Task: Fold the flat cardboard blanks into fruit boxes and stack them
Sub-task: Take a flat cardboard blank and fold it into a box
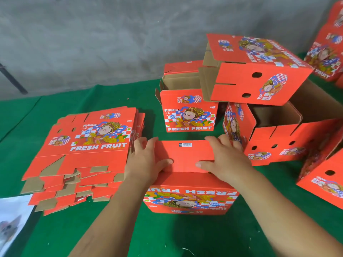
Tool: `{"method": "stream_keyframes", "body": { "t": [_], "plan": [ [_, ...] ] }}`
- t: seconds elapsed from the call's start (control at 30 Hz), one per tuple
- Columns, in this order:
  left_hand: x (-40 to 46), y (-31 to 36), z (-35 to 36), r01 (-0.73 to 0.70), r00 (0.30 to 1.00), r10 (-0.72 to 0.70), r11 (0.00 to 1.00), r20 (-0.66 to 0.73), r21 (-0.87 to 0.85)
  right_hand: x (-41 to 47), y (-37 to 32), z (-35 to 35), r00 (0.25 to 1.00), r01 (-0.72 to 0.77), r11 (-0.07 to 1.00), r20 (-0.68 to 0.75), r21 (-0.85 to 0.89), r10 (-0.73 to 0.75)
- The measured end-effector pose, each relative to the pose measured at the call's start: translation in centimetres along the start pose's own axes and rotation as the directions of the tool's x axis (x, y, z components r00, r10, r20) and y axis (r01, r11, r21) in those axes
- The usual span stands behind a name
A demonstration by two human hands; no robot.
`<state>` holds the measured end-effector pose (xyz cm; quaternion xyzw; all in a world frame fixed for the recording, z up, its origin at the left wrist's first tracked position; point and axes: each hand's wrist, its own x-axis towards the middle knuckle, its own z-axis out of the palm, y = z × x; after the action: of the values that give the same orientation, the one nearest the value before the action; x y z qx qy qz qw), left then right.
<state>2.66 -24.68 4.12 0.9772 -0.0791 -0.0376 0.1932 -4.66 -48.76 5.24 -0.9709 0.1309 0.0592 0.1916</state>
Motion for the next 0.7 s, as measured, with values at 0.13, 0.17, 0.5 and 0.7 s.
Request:
{"method": "stream_keyframes", "body": {
  "t": [0.13, 0.17, 0.5, 0.7],
  "plan": [
    [-0.1, 0.4, 0.0, -0.054, 0.996, 0.053, 0.998, -0.065, -0.026, -0.1, -0.9, 0.4, 0.996, -0.068, 0.989, -0.068, -0.129, 0.059],
    [0.1, 0.2, -0.1, -0.058, 0.996, 0.05, 0.993, -0.077, -0.104, -0.2, -0.7, 0.4, 0.997, -0.045, 0.995, -0.071, -0.093, 0.038],
    [-3.5, 0.6, -3.2, 0.008, 0.896, -0.373, 0.555, -0.241, -0.832, -1.9, 0.8, -5.0, 0.95, -0.076, -0.234, 0.141, 0.969, 0.278],
    [-4.6, -0.7, -2.5, -0.188, 0.918, -0.31, 0.211, -0.248, -0.959, -3.2, 2.0, -3.6, 0.978, -0.207, 0.117, 0.209, 0.971, 0.001]
  ]
}}
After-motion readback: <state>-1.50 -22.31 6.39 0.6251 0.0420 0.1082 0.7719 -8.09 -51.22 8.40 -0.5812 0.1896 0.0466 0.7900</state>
